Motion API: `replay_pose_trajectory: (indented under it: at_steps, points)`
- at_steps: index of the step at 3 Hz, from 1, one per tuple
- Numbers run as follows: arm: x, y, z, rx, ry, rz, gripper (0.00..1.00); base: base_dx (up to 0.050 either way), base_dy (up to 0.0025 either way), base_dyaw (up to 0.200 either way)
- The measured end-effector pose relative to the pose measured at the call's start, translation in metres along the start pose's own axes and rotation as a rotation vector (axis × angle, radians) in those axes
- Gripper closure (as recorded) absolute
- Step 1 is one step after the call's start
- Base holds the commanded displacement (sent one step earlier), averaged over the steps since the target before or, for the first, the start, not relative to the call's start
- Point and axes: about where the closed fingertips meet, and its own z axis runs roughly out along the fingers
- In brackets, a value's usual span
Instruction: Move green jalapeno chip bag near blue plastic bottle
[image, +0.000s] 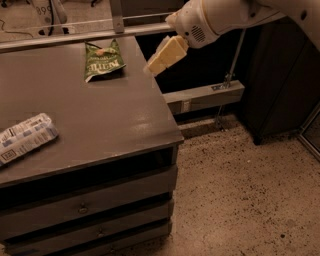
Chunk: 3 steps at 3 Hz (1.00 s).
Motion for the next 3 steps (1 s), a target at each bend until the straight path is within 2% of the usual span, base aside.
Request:
replay_pose_trajectory:
  at_steps: [1, 2, 3]
  points:
    - [-0.009, -0.014, 0.023, 0.006, -0.057, -0.013, 0.00, 0.000, 0.00000, 0.000]
    - [-0.025, -0.045, 0.063, 0.029, -0.146, -0.022, 0.00, 0.000, 0.00000, 0.000]
    - [-0.034, -0.071, 0.101, 0.042, -0.176, -0.025, 0.00, 0.000, 0.00000, 0.000]
